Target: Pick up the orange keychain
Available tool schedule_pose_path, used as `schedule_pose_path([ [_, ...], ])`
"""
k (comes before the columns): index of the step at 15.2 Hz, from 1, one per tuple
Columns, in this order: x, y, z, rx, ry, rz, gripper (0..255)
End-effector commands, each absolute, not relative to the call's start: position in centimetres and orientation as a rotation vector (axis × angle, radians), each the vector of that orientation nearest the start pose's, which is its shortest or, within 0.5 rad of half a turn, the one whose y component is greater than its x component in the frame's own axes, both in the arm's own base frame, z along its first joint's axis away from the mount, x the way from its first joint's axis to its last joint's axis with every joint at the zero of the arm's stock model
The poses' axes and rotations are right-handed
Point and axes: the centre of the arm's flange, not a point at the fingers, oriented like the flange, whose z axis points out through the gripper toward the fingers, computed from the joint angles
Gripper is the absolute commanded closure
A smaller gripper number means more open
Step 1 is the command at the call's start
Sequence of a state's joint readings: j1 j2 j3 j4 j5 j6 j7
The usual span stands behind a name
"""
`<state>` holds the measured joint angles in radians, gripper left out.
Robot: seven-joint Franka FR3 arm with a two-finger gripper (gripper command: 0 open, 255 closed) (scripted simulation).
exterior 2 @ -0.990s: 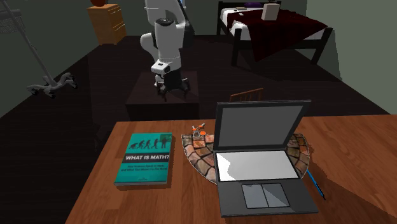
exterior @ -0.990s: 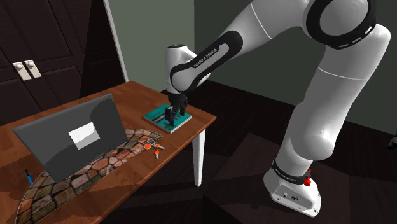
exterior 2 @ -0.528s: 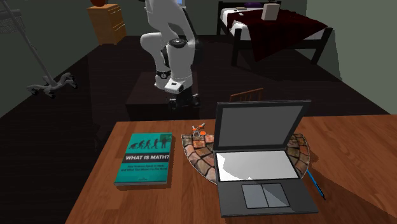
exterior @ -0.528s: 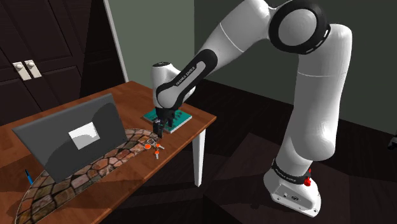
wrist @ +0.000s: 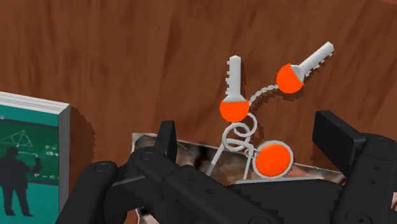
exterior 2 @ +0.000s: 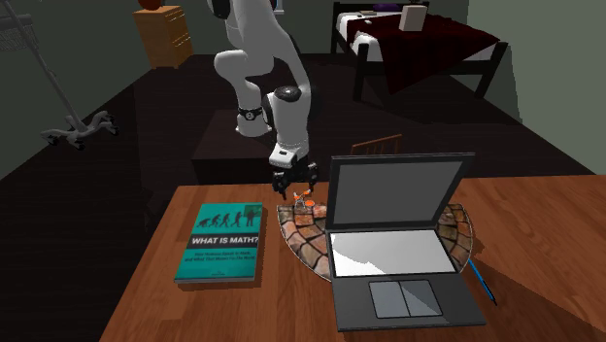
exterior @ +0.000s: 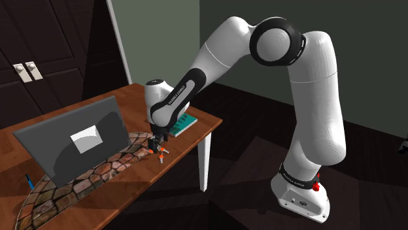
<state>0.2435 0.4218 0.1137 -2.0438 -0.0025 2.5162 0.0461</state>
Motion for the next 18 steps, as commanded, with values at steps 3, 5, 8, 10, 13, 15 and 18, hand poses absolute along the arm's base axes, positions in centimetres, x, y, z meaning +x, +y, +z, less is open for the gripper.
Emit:
schedule_pose_path([
  [3, 56.5, 20.9, 21.7, -3.051, -0.465, -0.067, 0],
  [5, 56.5, 20.9, 21.4, -3.051, -0.465, -0.067, 0],
  [8, 56.4, 20.9, 21.4, -3.051, -0.465, -0.067, 255],
  [10, 56.5, 20.9, 21.4, -3.051, -0.465, -0.068, 255],
  [13, 56.4, 21.2, 21.6, -3.051, -0.464, -0.068, 255],
  [15, 56.4, 21.0, 21.6, -3.051, -0.464, -0.068, 255],
  [18, 56.4, 20.9, 22.5, -3.051, -0.465, -0.067, 255],
])
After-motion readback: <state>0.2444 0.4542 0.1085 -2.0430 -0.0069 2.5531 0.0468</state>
